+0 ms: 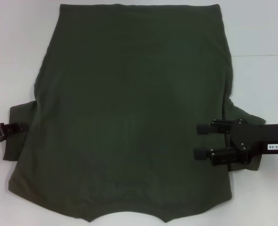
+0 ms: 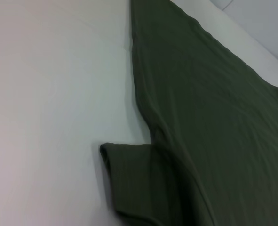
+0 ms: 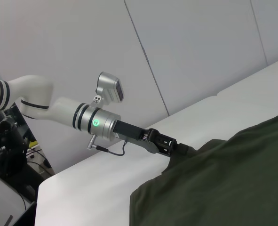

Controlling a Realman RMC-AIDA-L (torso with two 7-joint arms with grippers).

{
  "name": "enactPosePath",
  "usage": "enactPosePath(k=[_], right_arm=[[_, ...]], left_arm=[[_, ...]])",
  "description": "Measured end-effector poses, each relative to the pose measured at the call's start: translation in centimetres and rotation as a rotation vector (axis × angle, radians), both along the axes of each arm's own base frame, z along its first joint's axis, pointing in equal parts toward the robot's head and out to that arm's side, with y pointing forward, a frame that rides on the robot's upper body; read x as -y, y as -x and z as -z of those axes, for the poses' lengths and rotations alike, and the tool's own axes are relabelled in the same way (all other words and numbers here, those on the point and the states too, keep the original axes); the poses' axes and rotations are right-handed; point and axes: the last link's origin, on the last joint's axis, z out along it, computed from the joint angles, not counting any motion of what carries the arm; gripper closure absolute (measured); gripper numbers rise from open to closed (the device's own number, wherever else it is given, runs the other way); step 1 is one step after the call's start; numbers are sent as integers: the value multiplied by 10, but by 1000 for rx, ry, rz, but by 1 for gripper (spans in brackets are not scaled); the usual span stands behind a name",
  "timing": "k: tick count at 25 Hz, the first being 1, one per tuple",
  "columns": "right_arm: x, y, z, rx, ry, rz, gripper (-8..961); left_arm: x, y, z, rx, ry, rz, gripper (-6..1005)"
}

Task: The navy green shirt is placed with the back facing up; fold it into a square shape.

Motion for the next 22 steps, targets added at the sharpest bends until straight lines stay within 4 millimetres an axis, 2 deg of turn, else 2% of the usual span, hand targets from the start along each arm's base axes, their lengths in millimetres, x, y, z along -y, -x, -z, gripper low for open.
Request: enactPosePath(k=[4, 20, 22], right_arm=[[0, 0, 0, 0, 0, 0, 75], [-1, 2, 1, -1, 1, -5, 83], [-1, 2, 1, -1, 1, -5, 84]], left_arm=[[0, 0, 0, 0, -1, -2, 546], [-3, -1, 5, -32, 40, -18, 617], [-3, -1, 5, -32, 40, -19, 678]])
